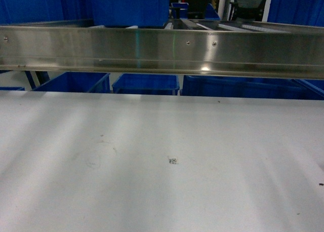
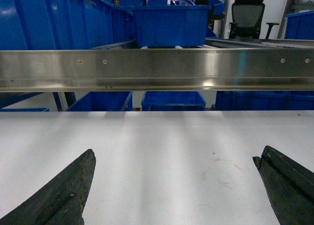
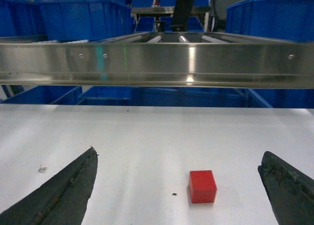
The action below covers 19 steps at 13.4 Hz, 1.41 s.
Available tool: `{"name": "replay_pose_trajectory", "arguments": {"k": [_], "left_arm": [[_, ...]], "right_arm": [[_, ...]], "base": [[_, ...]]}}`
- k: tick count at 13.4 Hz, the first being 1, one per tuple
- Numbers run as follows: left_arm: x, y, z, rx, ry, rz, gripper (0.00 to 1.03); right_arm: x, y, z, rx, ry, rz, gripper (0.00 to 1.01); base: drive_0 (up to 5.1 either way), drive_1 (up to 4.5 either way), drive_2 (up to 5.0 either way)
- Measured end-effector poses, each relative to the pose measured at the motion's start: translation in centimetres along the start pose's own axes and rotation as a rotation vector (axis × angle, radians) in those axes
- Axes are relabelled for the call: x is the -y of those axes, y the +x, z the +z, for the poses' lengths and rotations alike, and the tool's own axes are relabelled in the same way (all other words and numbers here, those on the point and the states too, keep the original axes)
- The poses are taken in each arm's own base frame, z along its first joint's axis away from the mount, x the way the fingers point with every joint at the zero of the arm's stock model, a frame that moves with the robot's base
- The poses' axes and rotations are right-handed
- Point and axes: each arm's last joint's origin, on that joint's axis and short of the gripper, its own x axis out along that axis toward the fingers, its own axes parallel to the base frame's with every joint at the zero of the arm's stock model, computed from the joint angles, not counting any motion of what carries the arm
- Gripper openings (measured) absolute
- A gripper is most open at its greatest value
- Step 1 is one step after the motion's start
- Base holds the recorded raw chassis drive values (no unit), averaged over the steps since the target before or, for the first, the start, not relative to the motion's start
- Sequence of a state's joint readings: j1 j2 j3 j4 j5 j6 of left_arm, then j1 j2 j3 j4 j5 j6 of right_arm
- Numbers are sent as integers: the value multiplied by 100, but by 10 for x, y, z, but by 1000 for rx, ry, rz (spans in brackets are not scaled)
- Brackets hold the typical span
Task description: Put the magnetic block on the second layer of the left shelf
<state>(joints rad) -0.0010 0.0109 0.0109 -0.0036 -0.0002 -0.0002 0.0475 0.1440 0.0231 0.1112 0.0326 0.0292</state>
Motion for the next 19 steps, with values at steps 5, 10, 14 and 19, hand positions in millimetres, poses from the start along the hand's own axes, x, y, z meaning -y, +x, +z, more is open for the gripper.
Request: {"name": "replay_pose_trajectory", "arguments": {"k": [5, 10, 14, 19], "left_arm": [[0, 0, 0, 0, 0, 0, 98], [0, 0, 0, 0, 0, 0, 98], [0, 0, 0, 0, 0, 0, 98], [0, 0, 0, 0, 0, 0, 98]], "right_arm": [[38, 149, 24, -271, -2, -41, 98], [86, 188, -29, -515, -8, -9, 98], [62, 186, -53, -575, -2, 69, 98], [57, 186, -91, -657, 0, 49, 98]], "base": [[0, 0, 0], [0, 0, 0], [0, 0, 0], [0, 0, 0]]}}
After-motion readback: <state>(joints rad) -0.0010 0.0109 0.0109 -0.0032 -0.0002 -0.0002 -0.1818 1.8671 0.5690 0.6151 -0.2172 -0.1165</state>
